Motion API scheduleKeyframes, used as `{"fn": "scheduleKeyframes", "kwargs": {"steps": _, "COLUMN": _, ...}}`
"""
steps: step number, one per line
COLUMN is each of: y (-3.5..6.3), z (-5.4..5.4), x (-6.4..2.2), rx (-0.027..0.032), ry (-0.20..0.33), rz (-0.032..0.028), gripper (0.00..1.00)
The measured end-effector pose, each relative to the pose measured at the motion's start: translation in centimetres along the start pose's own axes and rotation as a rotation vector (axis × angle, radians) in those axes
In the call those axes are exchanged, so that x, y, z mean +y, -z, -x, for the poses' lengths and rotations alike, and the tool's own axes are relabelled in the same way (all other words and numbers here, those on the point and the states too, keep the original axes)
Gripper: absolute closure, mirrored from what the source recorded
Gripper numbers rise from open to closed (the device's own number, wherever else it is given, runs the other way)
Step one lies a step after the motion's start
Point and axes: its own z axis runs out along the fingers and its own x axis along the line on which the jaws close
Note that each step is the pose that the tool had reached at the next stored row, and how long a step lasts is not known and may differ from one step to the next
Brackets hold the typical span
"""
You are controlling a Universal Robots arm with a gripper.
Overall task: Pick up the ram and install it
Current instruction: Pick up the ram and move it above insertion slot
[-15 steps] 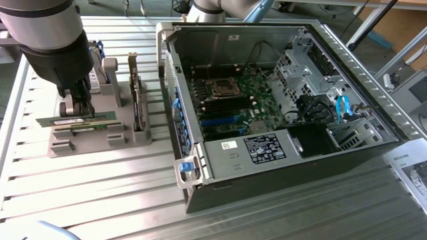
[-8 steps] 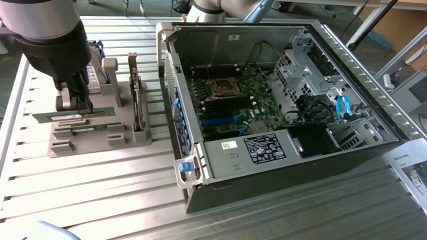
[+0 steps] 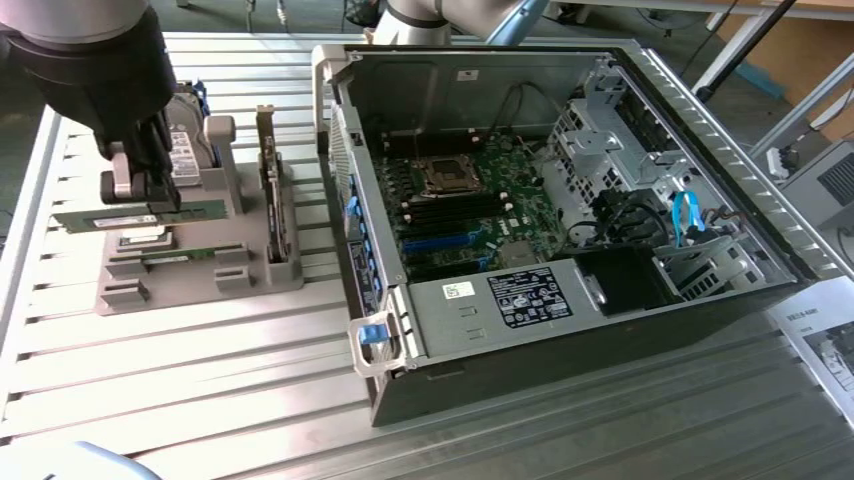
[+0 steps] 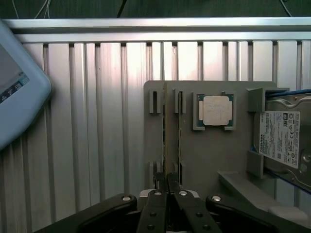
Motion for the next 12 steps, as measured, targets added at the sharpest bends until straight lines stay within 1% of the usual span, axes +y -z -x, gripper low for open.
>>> {"fn": "scheduleKeyframes", "kwargs": {"steps": 2, "y": 0.65, "z": 0.0, "x": -0.05, "rx": 0.0005, "ry": 0.000, "rz": -0.0001, "gripper": 0.88}}
{"fn": "scheduleKeyframes", "kwargs": {"steps": 12, "y": 2.59, "z": 0.2, "x": -0.09, "rx": 0.0051, "ry": 0.000, "rz": -0.0001, "gripper": 0.88}}
